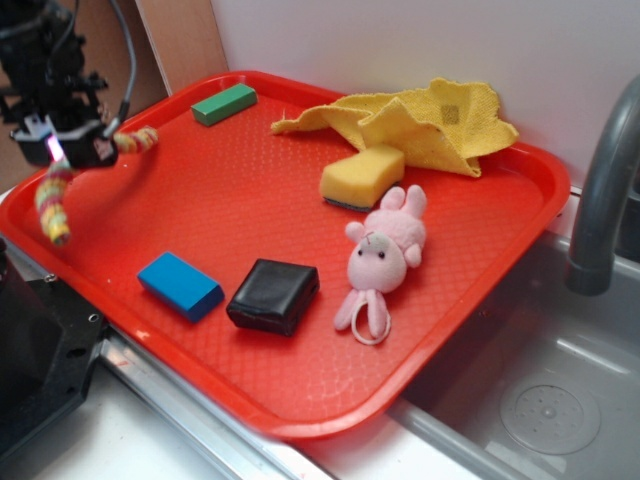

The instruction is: Grab the multicolored rope.

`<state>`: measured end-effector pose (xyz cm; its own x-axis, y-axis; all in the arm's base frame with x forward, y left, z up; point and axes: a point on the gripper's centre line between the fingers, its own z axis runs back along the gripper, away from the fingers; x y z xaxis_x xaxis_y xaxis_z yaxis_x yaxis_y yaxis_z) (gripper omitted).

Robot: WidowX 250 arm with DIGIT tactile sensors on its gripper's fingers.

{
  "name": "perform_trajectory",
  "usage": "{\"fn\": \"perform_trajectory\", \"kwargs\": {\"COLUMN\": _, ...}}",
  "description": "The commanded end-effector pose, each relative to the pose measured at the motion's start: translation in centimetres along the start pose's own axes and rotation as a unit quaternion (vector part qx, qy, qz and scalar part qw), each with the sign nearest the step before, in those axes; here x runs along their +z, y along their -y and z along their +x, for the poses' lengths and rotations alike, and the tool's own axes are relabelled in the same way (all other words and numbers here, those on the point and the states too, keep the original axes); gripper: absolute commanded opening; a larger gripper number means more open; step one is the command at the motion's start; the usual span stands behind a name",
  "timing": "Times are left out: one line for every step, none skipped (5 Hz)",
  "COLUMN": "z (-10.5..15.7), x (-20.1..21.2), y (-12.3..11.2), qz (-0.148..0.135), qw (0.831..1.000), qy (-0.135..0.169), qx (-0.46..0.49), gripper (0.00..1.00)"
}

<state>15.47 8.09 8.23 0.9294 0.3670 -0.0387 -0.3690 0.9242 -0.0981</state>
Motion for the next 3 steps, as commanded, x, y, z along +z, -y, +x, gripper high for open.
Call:
{"fn": "perform_trajectory", "kwargs": {"z": 0.6, "x": 8.8, "y": 0.8, "qz": -0.002, "qw": 0.994, "qy": 0.078, "qx": -0.076, "gripper": 0.0}}
{"fn": "perform_trajectory", "kwargs": {"z": -0.3, "x": 10.6, "y": 2.8, "qz": -0.001, "qw": 0.986, "qy": 0.09, "qx": -0.138, "gripper": 0.0}}
{"fn": "perform_trajectory", "kwargs": {"z": -1.7, "x": 10.0, "y": 4.6, "qz": -0.031, "qw": 0.962, "qy": 0.12, "qx": -0.244, "gripper": 0.0}}
